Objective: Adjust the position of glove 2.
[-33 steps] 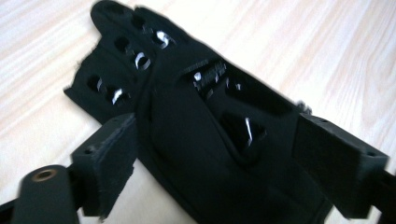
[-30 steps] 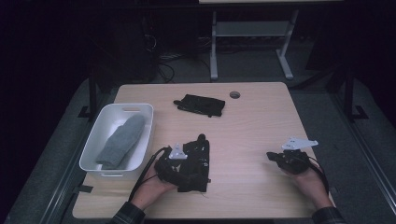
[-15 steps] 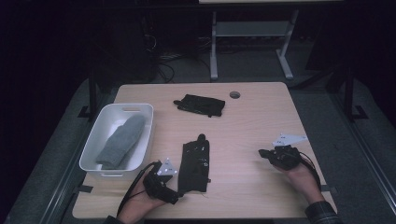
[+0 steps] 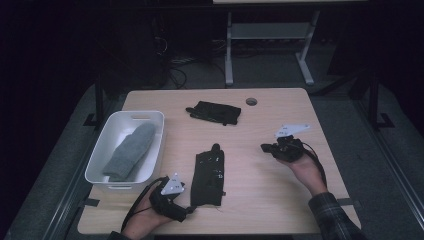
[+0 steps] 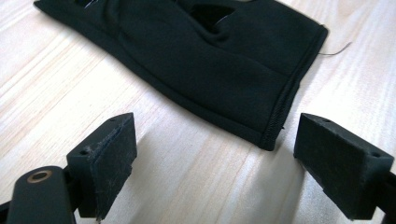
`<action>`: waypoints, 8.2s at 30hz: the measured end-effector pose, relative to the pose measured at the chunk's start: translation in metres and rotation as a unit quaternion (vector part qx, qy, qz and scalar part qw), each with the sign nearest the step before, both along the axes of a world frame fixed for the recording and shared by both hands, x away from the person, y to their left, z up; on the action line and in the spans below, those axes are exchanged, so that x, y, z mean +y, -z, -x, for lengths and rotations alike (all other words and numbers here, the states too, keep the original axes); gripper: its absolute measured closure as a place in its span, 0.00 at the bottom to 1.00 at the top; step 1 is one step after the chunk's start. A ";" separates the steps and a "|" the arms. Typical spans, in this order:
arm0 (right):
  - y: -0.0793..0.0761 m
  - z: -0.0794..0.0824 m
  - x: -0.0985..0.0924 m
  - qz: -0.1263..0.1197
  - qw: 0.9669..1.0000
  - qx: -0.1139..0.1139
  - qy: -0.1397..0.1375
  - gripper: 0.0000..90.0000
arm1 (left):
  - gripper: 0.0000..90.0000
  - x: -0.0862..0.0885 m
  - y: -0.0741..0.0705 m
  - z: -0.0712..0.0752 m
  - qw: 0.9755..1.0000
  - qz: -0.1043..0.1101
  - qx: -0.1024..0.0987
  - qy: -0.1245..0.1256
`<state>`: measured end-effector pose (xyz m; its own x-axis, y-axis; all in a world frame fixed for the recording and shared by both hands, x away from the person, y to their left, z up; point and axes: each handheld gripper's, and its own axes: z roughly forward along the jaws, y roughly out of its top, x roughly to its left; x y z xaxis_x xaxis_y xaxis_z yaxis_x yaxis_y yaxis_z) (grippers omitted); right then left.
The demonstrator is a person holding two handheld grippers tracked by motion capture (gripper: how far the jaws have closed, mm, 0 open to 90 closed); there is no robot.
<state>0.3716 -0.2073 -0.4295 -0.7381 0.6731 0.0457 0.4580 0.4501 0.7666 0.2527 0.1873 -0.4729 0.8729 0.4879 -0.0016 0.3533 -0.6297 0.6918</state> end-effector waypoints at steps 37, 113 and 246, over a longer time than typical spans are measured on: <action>0.028 -0.163 0.098 0.009 0.999 0.008 0.039 1.00 | 0.14 0.005 0.003 0.000 1.000 0.017 -0.007 0.021; 0.020 0.028 -0.010 0.043 0.999 0.024 -0.019 1.00 | 0.14 0.004 0.003 -0.001 0.999 0.018 -0.008 0.026; 0.034 0.056 0.036 0.045 0.994 0.053 -0.085 1.00 | 0.87 -0.079 -0.051 -0.073 0.983 0.138 0.110 -0.055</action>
<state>0.3159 -0.1716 -0.4638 -0.8353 0.5445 0.0755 0.4464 0.5918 0.6712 0.3262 0.1082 -0.4222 0.7792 0.5333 -0.3294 0.5679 -0.3783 0.7310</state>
